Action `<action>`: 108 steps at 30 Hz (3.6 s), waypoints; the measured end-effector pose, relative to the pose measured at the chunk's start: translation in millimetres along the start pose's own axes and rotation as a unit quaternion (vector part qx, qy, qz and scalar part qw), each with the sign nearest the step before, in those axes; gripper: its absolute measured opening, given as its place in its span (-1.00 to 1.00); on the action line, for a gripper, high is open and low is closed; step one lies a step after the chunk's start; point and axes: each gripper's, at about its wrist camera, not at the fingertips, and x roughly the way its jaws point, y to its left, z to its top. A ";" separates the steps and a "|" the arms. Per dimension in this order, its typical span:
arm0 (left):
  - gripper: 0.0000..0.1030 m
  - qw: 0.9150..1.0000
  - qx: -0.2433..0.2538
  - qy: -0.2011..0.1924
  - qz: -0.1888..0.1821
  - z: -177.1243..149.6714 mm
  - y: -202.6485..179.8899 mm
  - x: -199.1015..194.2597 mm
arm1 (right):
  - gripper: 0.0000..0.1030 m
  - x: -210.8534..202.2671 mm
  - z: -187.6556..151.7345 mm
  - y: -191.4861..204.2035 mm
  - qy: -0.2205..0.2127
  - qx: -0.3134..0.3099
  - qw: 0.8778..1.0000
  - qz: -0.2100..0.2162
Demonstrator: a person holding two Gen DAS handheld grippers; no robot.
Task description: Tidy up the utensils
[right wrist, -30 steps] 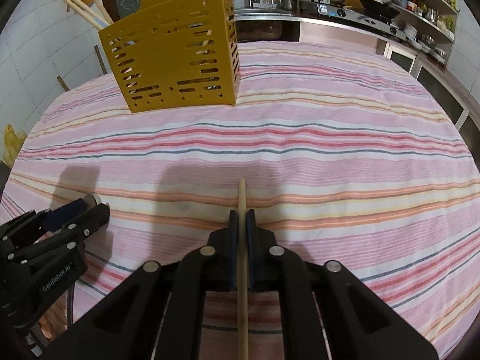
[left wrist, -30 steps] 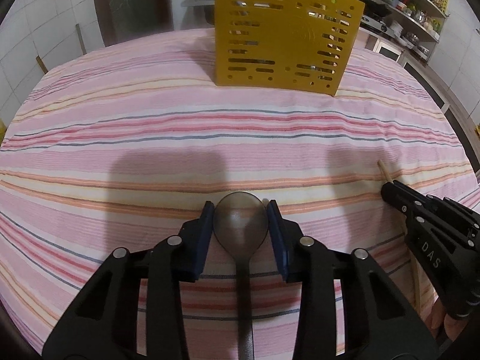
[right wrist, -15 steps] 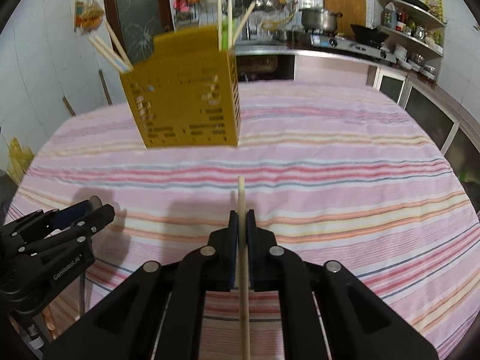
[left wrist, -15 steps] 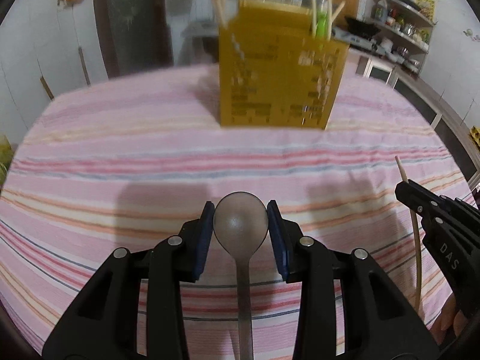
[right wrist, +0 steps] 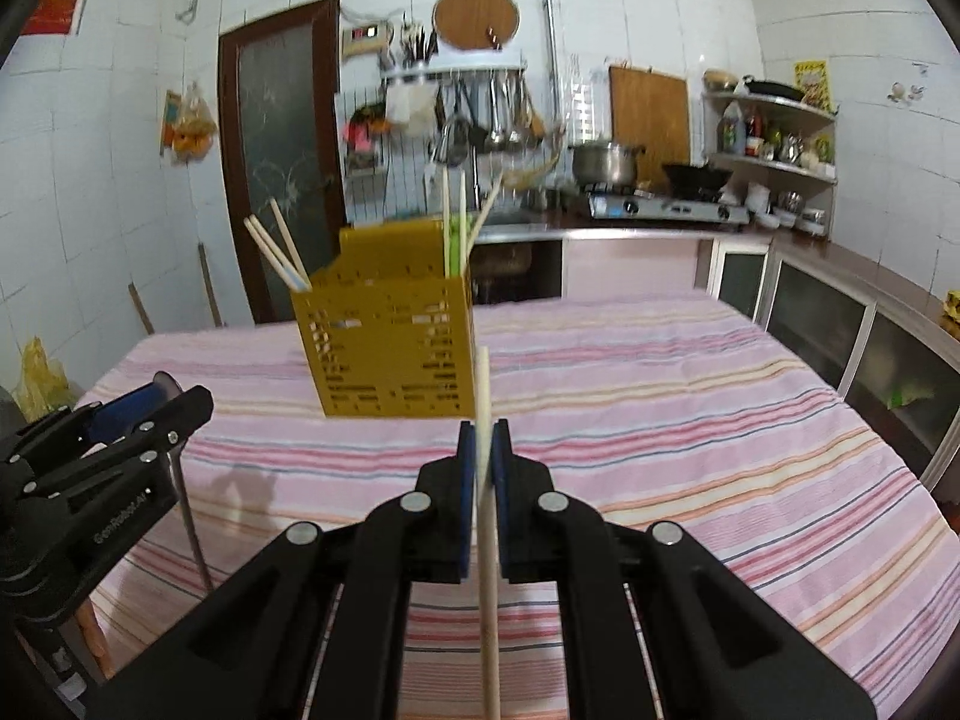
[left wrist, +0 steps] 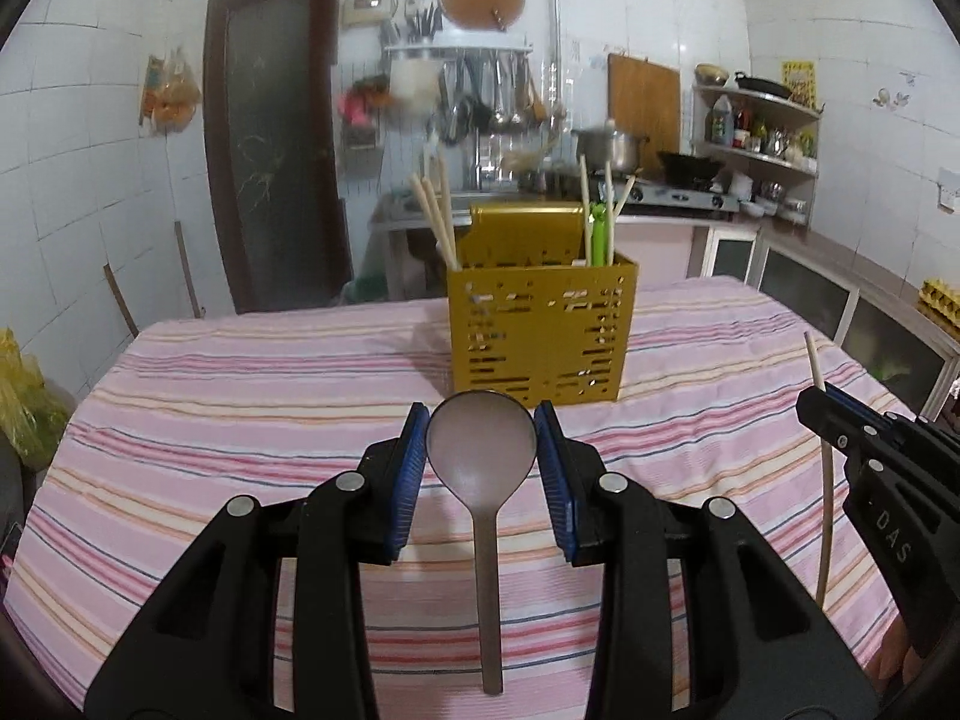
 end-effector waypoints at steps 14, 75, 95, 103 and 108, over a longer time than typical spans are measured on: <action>-0.32 0.999 0.010 -0.042 0.001 -6.6 0.7 -19.1 | -0.88 -28.9 0.0 1.4 -0.056 0.000 0.998 -0.023; -0.32 0.978 -0.025 -0.201 -0.045 191.6 15.5 44.3 | -0.89 45.9 212.9 19.8 -0.215 0.009 0.976 0.039; 0.09 0.993 -0.039 -0.111 -0.024 150.9 46.5 138.0 | -0.77 168.2 155.5 16.9 -0.063 -0.004 0.998 0.012; 0.76 0.988 -0.039 -0.152 0.000 152.1 59.8 61.4 | 0.34 113.7 156.4 10.7 -0.085 -0.010 0.996 -0.012; 0.81 0.989 -0.041 -0.141 0.007 136.5 67.4 28.6 | 0.35 78.8 140.5 -12.1 -0.075 0.004 0.997 -0.022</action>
